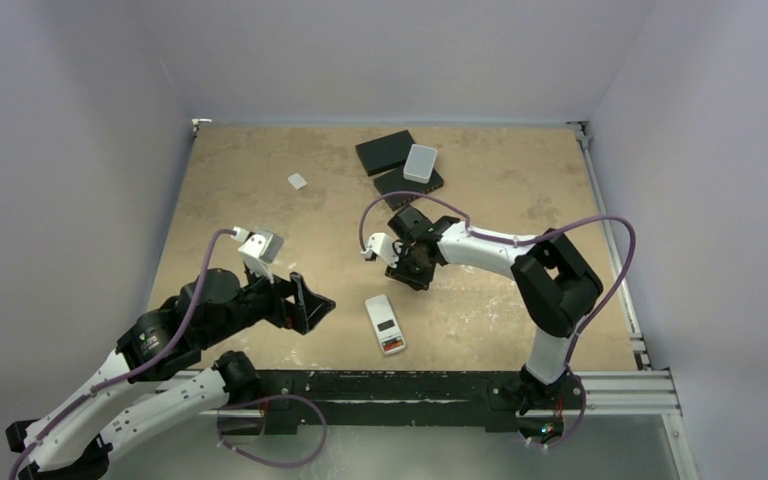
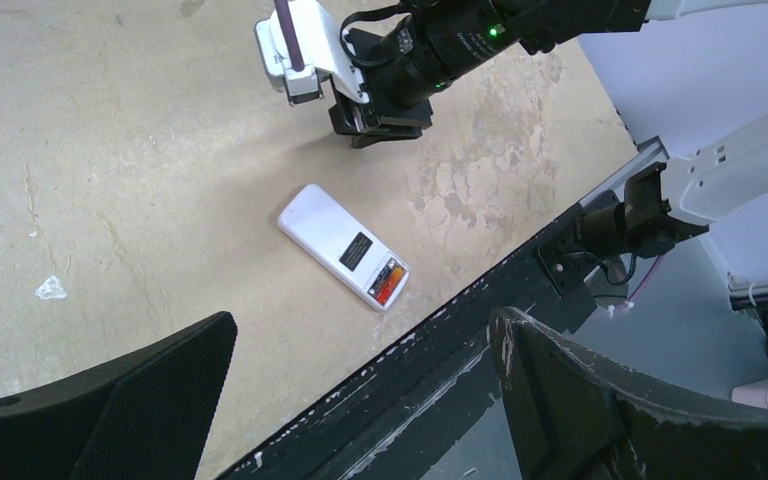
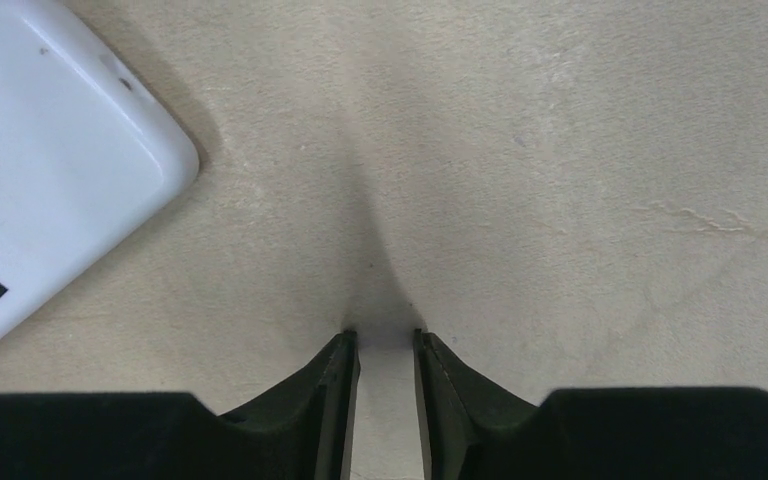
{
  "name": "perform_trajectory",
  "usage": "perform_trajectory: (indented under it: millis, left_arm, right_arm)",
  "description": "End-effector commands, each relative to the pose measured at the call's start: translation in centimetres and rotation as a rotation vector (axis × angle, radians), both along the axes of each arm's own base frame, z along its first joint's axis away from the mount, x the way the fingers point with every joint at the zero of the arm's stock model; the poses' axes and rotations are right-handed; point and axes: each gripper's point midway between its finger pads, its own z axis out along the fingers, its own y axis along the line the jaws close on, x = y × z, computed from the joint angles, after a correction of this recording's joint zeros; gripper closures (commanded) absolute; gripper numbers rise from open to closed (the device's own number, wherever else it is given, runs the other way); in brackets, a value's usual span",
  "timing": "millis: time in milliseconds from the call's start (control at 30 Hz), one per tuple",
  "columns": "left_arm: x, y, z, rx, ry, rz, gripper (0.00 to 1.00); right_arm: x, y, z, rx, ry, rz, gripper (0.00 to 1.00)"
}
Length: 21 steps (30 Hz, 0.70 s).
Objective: Load the batteries into the remote control
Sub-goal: Move the battery cover to the center of the board.
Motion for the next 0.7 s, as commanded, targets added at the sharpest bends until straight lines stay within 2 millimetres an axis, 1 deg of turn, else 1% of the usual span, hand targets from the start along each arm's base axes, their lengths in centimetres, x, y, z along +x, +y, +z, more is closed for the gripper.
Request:
perform_trajectory:
  millis: [0, 100, 267, 367, 433, 500, 633, 667]
  left_arm:
    - [0.5, -0.1, 0.1, -0.004, -0.019, 0.013, 0.01]
    - [0.8, 0.1, -0.1, 0.005, -0.012, 0.040, 0.01]
    - [2.0, 0.9, -0.7, 0.056, 0.015, 0.133, 0.01]
    - [2.8, 0.9, -1.1, 0.080, 0.040, 0.180, 0.02]
    - [3.3, 0.6, -0.9, 0.087, 0.056, 0.204, 0.02]
    - [4.1, 0.4, -0.4, 0.094, 0.061, 0.241, 0.02]
    - [6.2, 0.1, 1.6, 0.102, 0.025, 0.321, 0.02]
    - [6.8, 0.0, 2.0, 0.108, 0.013, 0.344, 0.02]
  right_arm:
    - [2.4, 1.4, 2.8, 0.079, -0.116, -0.052, 0.64]
    - [3.1, 1.7, 4.3, 0.110, -0.153, -0.115, 0.64]
    - [3.9, 1.9, 8.0, 0.209, -0.235, -0.237, 0.63]
    - [4.2, 0.8, 10.6, 0.267, -0.306, -0.371, 0.62]
    - [3.5, 0.4, 12.2, 0.331, -0.309, -0.447, 0.62]
    - [2.4, 0.1, 14.4, 0.431, -0.309, -0.507, 0.61]
    - [0.4, -0.5, 17.3, 0.583, -0.274, -0.624, 0.58]
    - [0.1, -1.1, 17.8, 0.597, -0.280, -0.664, 0.58]
